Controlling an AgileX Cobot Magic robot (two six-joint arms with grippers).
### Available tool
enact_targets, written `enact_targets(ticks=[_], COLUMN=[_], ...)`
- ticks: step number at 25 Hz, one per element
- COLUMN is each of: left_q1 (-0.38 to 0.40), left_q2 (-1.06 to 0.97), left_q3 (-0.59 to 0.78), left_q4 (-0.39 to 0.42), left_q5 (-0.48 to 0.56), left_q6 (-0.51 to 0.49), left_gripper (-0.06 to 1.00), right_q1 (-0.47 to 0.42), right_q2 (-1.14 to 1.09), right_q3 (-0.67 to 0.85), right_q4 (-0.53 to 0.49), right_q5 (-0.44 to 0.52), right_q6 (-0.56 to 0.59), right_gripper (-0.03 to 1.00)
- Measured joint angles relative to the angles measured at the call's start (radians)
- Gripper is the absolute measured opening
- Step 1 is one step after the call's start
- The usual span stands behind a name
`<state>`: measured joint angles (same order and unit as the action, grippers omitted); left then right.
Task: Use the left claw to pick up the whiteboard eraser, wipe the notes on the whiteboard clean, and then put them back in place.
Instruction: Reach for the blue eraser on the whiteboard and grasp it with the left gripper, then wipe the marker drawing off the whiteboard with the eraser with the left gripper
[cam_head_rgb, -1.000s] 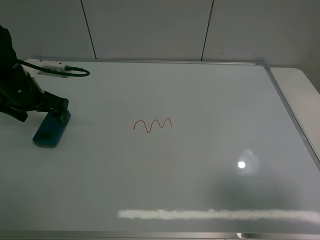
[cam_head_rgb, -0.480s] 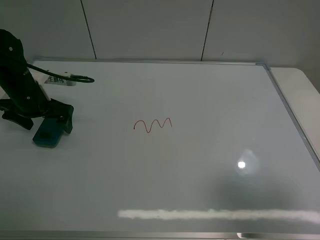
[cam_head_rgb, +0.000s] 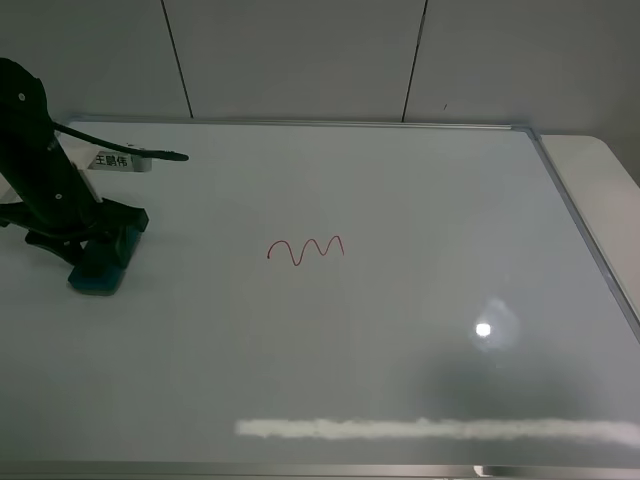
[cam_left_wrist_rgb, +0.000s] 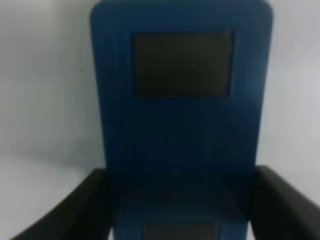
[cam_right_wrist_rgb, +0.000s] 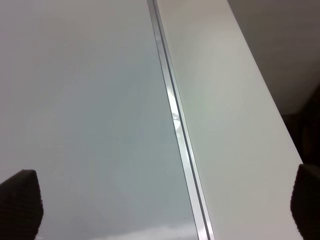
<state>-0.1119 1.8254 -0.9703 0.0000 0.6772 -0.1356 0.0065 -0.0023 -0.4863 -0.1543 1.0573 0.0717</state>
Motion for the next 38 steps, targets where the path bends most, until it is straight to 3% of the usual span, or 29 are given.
enact_targets(ticks=[9, 13, 17, 24, 28, 34, 38], left_q1=[0.0, -0.015, -0.085, -0.206, -0.261, -0.346, -0.413], left_q2=[0.0, 0.0, 0.0, 0.004, 0.049, 0.143, 0.199], left_q3=[-0.001, -0.049, -0.144, -0.292, -0.373, -0.512, -0.619], left_q4=[0.0, 0.0, 0.0, 0.0, 0.0, 0.059, 0.109], left_q5=[0.003, 0.075, 0.155, 0.181, 0.263, 0.369, 0.417], left_q6=[-0.013, -0.023, -0.033, -0.041, -0.041, -0.037, 0.029], left_gripper=[0.56, 0.56, 0.56, 0.56, 0.56, 0.56, 0.56], right_q1=[0.0, 0.0, 0.0, 0.0, 0.0, 0.0, 0.0], right_q2=[0.0, 0.0, 0.0, 0.0, 0.0, 0.0, 0.0], right_q3=[0.0, 0.0, 0.0, 0.0, 0.0, 0.0, 0.0], right_q4=[0.0, 0.0, 0.0, 0.0, 0.0, 0.0, 0.0], right_q5=[0.0, 0.0, 0.0, 0.0, 0.0, 0.0, 0.0], right_q6=[0.0, 0.0, 0.0, 0.0, 0.0, 0.0, 0.0], right_gripper=[0.99, 0.99, 0.99, 0.99, 0.99, 0.99, 0.99])
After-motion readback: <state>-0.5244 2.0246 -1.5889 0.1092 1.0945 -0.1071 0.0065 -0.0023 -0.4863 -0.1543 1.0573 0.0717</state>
